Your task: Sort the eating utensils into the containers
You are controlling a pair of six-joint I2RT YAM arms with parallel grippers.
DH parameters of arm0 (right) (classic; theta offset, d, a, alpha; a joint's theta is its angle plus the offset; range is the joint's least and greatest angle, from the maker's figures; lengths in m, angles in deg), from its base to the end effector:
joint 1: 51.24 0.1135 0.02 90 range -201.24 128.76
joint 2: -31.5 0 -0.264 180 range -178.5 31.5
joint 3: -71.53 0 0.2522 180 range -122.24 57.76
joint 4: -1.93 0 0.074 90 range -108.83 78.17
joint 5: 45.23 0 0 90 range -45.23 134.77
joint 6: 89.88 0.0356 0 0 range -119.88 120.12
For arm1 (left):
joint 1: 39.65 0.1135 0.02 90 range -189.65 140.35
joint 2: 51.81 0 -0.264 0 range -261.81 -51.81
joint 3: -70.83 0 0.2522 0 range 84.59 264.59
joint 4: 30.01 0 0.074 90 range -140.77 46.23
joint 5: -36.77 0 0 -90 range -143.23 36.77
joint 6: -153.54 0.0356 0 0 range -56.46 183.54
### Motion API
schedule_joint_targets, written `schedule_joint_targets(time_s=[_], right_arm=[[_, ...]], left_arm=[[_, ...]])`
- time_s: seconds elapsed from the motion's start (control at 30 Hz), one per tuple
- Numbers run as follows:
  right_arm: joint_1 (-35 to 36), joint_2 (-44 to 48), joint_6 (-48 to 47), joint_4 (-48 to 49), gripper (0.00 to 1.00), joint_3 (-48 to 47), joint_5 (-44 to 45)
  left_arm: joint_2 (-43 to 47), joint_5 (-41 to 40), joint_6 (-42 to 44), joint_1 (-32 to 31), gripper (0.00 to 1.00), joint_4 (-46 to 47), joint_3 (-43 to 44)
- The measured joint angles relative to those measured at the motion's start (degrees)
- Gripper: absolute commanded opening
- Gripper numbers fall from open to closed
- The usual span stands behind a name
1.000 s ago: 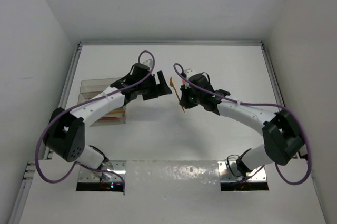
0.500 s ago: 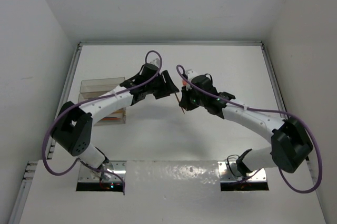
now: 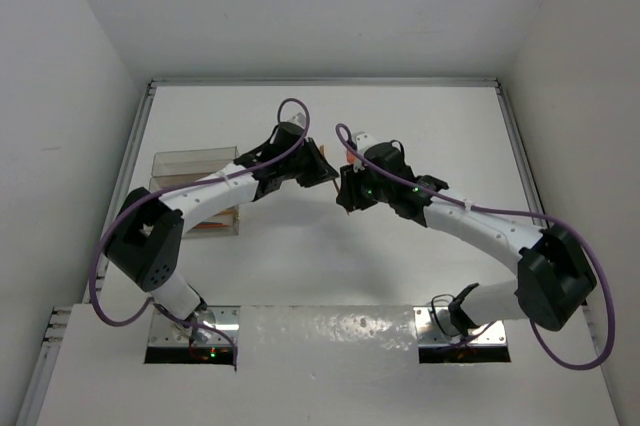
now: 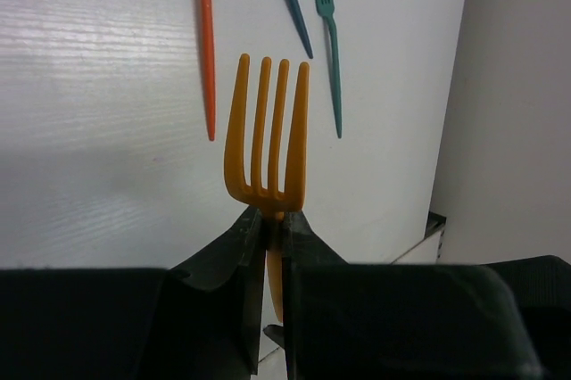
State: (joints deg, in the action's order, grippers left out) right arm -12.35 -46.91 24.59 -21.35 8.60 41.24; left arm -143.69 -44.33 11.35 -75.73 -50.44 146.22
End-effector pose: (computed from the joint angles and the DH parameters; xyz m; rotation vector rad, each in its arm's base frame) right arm 0.2286 0.1872 0.2362 -0.3267 2.3082 0.6482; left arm 0.2859 -0.2151 0.2402 -0.2441 2.3913 -0.9695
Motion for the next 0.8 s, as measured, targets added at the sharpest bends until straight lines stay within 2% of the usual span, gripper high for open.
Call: schedule_joint_targets(time_s=[0.13,0.23,0.47,0.63,0.8], right_arm=[[0.0,0.1,-0.4,-0.6,0.54,0.0,0.7],[0.0,0.7,-0.5,-1.6,0.6,0.3,2.8],[0.0,3.5,-0.7,-3.4,0.64,2.1,8.3],[0.0,3.5,-1.1,-4.4,0.66,2.7,10.7],[-0.1,3.4,-1.8,-4.7,0.67,2.8,11.9]], left_arm=[[0.3,-2.1,-0.9,1.8,0.0,-2.3,0.0],[1.5,-2.3,-2.3,7.7,0.0,-4.6,-0.5],[9.8,-7.8,-5.8,32.6,0.0,-7.6,-3.8],[12.8,-11.2,-7.6,41.4,0.0,-8.0,-5.7],[12.1,-13.4,-10.8,45.7,0.0,-7.3,-9.6]])
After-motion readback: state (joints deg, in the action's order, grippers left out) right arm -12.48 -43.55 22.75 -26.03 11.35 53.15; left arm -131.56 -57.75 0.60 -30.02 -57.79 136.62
